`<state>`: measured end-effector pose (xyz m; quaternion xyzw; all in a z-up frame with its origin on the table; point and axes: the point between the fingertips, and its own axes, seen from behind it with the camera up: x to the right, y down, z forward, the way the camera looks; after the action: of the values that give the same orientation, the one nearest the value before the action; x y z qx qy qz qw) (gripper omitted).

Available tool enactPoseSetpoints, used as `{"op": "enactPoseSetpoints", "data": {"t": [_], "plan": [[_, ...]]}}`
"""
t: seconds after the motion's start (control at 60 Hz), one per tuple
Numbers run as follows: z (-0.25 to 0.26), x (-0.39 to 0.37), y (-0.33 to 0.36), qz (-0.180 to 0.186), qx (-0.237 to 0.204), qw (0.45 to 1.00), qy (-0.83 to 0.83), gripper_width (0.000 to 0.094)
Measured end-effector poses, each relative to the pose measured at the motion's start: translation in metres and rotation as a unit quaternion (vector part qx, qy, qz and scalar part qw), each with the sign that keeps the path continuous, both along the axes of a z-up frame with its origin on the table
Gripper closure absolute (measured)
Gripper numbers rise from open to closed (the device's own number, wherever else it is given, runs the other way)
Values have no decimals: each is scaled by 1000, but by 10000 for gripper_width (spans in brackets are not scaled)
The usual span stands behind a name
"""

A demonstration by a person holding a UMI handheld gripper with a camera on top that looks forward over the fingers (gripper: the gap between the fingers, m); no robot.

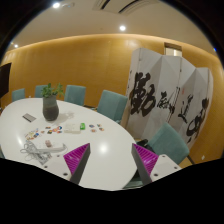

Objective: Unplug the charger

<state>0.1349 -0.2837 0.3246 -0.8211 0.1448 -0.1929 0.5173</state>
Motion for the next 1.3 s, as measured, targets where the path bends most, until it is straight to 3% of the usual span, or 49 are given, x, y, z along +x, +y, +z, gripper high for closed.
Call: {"op": "enactPoseSetpoints", "data": {"t": [0.017, 0.167, 0.333, 0.4, 0.55, 0.733, 0.983, 1.083, 1.133, 1.217, 1.3], "plan": [[23, 5, -10, 4, -6, 1000, 9, 65], [2, 1, -12, 11, -22, 999, 23, 65], [-60, -19, 4, 31, -36, 998, 29, 63], [-113, -47, 23, 50, -35, 997, 37, 67], [-184, -134, 89, 114, -30, 989, 89, 62], [-224, -218, 203, 173, -4, 981, 91, 66], [-263, -274, 310, 212, -12, 974, 77, 87], [-279, -283, 334, 219, -25, 972, 79, 155], [-284, -284, 342, 222, -31, 972, 77, 250], [-291, -283, 352, 216, -39, 973, 68, 513], [-295, -287, 357, 216, -39, 974, 62, 579]]}}
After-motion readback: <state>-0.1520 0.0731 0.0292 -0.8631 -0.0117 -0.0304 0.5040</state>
